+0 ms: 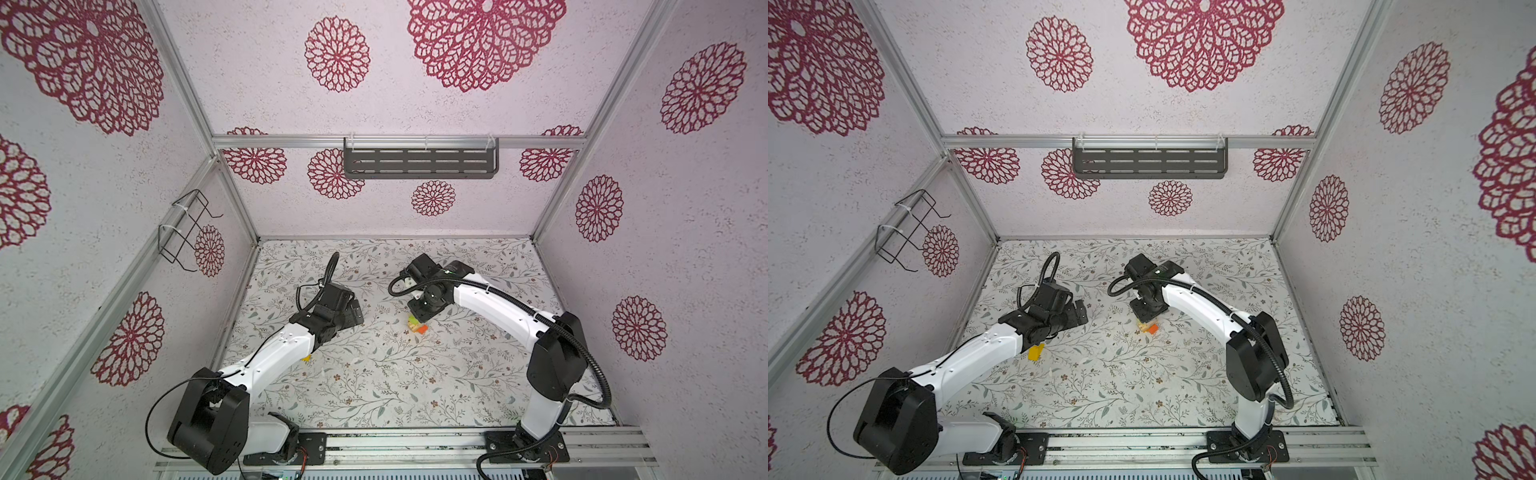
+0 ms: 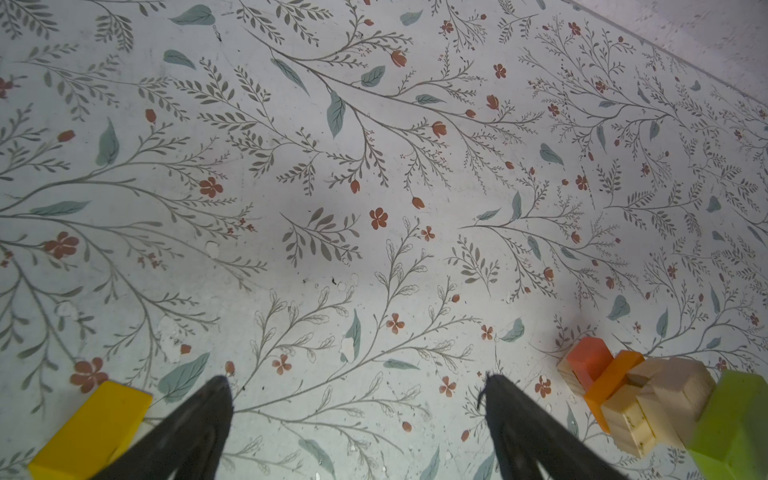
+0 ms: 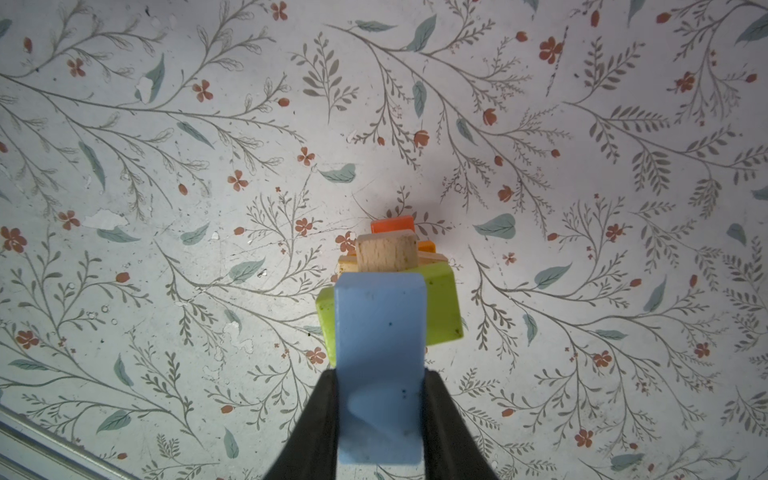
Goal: Build the wood block tower
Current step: 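Lift the light blue block and carry it over the stack, then lower the light blue block onto the green block atop the stack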
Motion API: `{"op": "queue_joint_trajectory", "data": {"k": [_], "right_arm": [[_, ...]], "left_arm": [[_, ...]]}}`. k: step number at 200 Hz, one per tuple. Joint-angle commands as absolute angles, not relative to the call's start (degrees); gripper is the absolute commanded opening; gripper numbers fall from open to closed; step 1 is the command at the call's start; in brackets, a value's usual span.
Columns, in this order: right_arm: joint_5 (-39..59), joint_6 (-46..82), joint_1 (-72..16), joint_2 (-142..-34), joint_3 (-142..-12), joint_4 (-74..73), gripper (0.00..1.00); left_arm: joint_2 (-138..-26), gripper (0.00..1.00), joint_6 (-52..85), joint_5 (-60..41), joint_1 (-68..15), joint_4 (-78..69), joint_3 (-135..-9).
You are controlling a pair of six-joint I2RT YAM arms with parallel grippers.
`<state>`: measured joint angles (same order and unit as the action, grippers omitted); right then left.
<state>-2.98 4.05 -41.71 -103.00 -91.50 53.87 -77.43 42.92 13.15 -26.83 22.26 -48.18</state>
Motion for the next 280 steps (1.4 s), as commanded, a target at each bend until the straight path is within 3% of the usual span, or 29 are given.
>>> {"op": "queue_joint_trajectory", "data": {"k": [1,280], "right_arm": [[-3.75,3.37,-41.40,-103.29,-93.71,54.25,0.30],[-5.09,3.05,-41.40,-104.28,-92.47,53.25,0.36]], "left_arm": [[-77.87,0.97,42.98,13.27,-26.38,20.92,-47.81],[-78.57,0.97,43.11,13.05,-26.39,21.14,-48.60]]}}
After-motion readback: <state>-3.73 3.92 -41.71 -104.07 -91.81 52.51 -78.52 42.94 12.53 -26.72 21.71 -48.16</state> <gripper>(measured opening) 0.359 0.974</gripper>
